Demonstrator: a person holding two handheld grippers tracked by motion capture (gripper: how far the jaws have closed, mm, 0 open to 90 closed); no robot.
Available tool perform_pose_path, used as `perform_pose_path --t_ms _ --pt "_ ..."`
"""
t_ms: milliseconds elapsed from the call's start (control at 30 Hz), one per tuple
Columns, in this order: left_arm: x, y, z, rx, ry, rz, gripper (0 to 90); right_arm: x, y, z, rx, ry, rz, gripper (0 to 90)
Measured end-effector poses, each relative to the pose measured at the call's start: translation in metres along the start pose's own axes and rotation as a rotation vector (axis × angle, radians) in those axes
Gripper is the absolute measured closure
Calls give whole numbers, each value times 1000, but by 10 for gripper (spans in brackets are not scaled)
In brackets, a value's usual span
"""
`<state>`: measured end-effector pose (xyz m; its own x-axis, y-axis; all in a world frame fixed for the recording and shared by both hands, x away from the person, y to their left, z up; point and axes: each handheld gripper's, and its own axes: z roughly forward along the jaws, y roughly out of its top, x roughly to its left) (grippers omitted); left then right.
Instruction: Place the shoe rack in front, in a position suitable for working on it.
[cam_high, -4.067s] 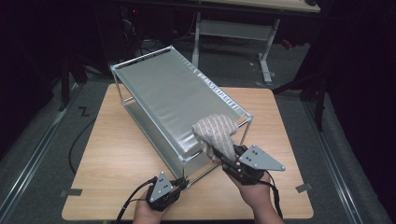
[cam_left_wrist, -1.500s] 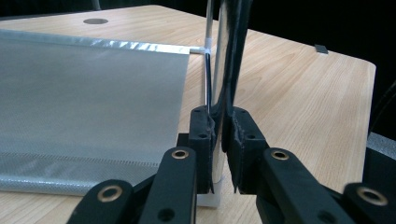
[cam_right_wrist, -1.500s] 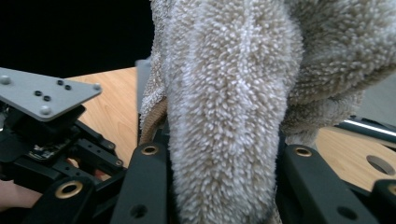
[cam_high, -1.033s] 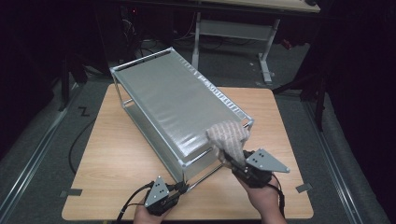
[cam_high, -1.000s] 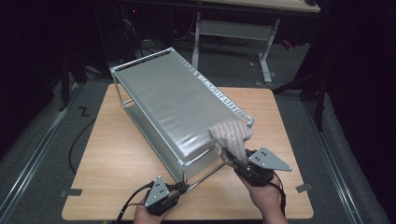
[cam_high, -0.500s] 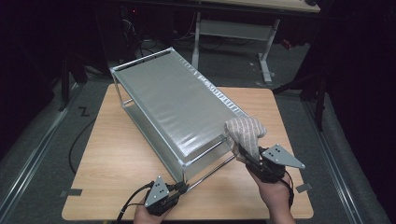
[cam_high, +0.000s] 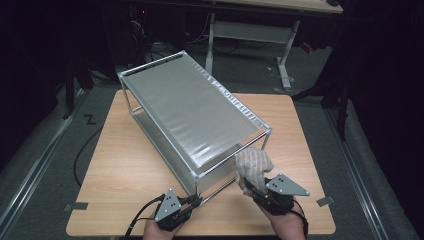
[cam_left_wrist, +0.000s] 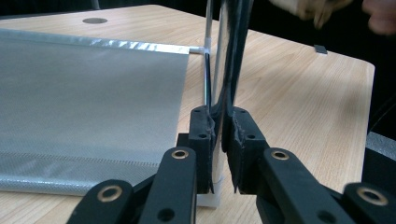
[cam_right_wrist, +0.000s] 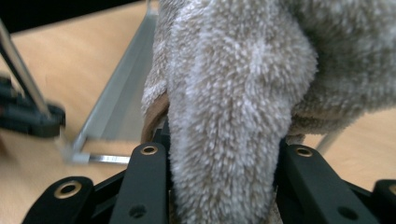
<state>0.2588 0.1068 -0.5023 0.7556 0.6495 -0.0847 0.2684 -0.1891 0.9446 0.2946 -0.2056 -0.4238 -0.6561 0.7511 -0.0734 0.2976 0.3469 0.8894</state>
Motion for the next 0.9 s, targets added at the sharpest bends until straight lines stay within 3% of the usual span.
perform_pose_path --t_ms 133,300,333,500,633,767,900 --pt "0 0 0 1 -2 4 803 0 -8 15 50 12 5 652" --pt "-1 0 0 0 -1 7 803 -16 -1 15 11 -48 36 652" --pt "-1 0 0 0 -1 7 803 -23 4 14 -5 -77 32 652" --pt "-1 0 0 1 1 9 803 -37 15 13 -30 -134 33 652" --pt "-1 0 0 1 -2 8 803 -47 22 13 -39 -146 40 651" --pt "0 0 0 0 -5 6 803 -44 21 15 -45 -134 32 653" --pt "-1 0 0 0 -4 6 803 -30 22 14 -56 -87 -3 653"
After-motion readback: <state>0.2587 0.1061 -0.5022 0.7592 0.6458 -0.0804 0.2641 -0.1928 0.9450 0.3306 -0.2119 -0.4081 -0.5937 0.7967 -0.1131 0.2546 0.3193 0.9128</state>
